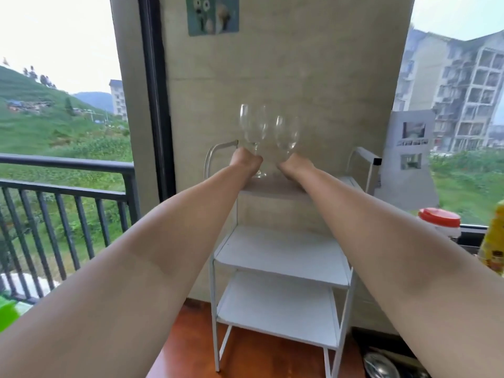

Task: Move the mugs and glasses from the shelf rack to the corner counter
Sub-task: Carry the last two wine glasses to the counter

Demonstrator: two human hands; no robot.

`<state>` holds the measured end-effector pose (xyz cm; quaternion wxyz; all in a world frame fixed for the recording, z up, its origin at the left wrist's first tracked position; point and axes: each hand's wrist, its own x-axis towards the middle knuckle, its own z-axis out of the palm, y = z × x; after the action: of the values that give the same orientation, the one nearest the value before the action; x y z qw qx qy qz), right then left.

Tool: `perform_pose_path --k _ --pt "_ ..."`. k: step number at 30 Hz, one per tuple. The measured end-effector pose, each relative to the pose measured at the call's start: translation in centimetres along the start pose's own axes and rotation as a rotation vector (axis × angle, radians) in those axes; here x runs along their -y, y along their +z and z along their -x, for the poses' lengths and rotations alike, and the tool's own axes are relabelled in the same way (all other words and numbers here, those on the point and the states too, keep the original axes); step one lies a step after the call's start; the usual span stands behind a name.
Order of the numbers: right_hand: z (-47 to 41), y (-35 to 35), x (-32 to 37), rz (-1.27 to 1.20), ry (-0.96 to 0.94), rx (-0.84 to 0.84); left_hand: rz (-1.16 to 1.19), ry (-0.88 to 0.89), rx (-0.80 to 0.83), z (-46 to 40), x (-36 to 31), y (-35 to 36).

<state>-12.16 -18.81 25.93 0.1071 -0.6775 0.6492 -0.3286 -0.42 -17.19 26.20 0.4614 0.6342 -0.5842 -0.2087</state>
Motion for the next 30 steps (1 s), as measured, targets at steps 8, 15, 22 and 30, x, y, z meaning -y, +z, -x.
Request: perform_pose_path --k 8,15,22,30 --pt "-2.5 0.0 0.0 -0.062 0.041 -0.030 0.011 -0.001 -0.040 -2.0 0.8 0.9" --pt "-2.2 -0.7 -0.1 -0.117 0.024 -0.073 0.121 0.023 -0.083 -2.4 1.2 0.8" --pt "-0.1 -2.5 0.8 -0.273 0.050 -0.193 0.228 0.146 -0.122 0.7 0.1 -1.0" --pt "6.4 -3.7 2.2 -0.451 0.034 -0.295 0.301 0.207 -0.182 6.0 1.0 -5.0"
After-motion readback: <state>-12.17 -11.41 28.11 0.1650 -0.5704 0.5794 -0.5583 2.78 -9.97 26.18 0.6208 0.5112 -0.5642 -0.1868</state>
